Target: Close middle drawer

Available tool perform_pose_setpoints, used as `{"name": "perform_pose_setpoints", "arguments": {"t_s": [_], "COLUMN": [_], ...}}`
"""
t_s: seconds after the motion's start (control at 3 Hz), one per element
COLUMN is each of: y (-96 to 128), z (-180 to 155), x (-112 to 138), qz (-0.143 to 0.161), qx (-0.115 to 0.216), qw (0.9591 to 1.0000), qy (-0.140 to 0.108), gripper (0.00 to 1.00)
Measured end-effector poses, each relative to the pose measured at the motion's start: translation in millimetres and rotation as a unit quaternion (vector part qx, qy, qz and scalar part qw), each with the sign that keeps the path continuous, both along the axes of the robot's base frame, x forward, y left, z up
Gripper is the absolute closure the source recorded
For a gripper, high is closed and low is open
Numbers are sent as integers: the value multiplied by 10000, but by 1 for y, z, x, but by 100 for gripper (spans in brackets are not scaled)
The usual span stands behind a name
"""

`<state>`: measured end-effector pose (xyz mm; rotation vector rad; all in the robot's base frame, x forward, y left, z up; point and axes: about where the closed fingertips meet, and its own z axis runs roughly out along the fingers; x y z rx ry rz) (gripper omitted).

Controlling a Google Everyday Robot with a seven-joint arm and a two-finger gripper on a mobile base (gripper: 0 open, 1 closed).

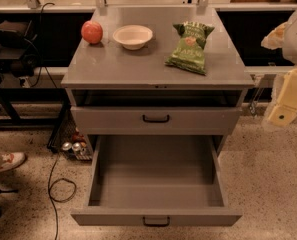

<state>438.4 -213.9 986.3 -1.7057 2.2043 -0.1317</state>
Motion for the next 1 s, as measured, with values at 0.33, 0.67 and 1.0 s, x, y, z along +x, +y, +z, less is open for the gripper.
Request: {"name": "perform_pose_setpoints", "arguments": {"t_s": [0.33, 0.67, 1.0], "y": [0, 4, 14], "z": [0, -34, -100], "x": [0, 1, 1], "qz": [0, -160, -418], "qx": [0, -47, 9], "qw": [10000, 9993, 9946], "qy": [-1, 334, 946], "gripper": [0, 0, 0]}}
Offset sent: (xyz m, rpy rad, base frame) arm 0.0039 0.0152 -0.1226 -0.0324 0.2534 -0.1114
